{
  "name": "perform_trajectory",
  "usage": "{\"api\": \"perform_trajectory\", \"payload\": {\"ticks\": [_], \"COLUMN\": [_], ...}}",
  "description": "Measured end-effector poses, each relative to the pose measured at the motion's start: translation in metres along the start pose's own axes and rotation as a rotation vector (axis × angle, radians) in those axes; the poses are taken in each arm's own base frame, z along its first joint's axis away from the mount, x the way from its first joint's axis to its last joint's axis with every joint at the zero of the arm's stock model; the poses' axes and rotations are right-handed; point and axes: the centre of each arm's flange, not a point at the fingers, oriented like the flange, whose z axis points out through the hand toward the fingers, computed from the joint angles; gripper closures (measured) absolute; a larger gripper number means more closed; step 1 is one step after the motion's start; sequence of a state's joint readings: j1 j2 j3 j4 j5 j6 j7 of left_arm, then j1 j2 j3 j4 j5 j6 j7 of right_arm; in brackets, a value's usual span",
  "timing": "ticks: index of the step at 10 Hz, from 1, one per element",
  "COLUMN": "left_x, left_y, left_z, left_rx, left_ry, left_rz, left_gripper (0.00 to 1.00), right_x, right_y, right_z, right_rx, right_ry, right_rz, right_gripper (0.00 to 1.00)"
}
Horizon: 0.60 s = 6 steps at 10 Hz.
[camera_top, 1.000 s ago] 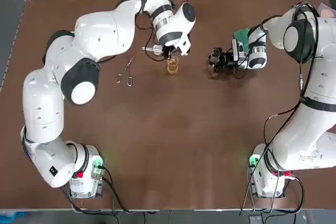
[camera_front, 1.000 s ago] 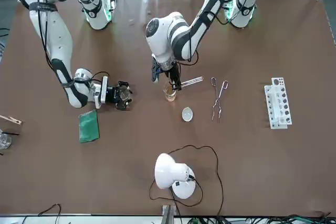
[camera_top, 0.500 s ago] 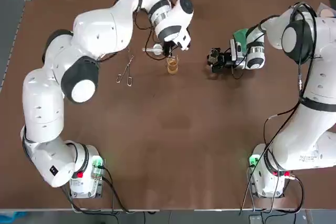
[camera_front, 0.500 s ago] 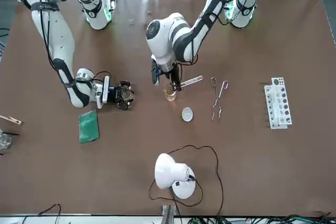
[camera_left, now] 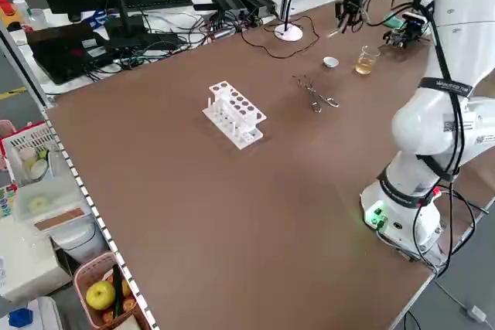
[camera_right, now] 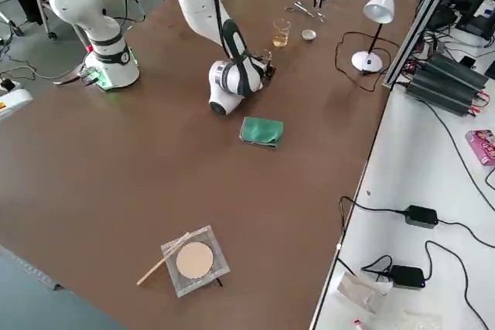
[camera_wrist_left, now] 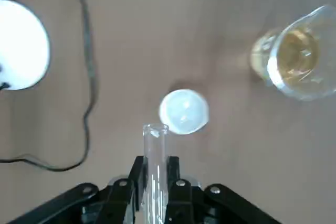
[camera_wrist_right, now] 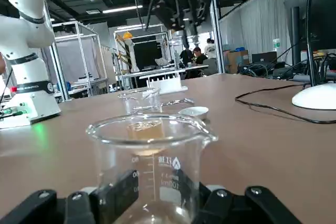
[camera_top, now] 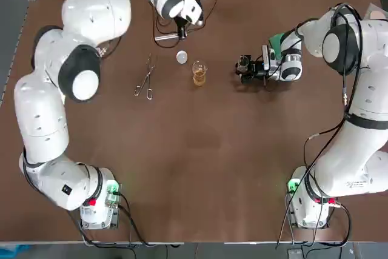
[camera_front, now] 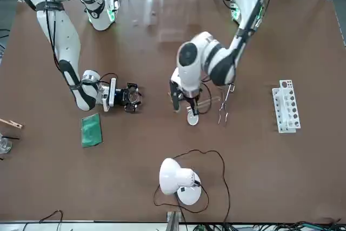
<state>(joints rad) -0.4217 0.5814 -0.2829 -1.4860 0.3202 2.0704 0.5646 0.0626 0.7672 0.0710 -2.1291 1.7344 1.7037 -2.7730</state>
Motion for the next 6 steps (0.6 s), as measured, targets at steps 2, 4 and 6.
{"api": "perform_trajectory", "payload": {"ticks": [2,4,6], "left_x": [-0.052,-0.115,-0.196], "left_y": [-0.055,-0.104,-0.141], "left_z": [-0.009,-0.028,-0.041], "left_rx": [0.007,-0.002,-0.011], "left_ry": [0.114,0.217,0.296], "left_rz": [0.023,0.042,0.052], "left_gripper": [0.79,0.79,0.79], "right_x": [0.003,0.009,0.023], "right_y": [-0.002,-0.008,-0.020], "right_z": [0.009,0.026,0.049], "right_rx": [0.005,-0.003,-0.028], "right_ry": [0.016,0.050,0.100], "right_rz": [0.014,0.042,0.077], "right_gripper": [0.61,0.61,0.61]}}
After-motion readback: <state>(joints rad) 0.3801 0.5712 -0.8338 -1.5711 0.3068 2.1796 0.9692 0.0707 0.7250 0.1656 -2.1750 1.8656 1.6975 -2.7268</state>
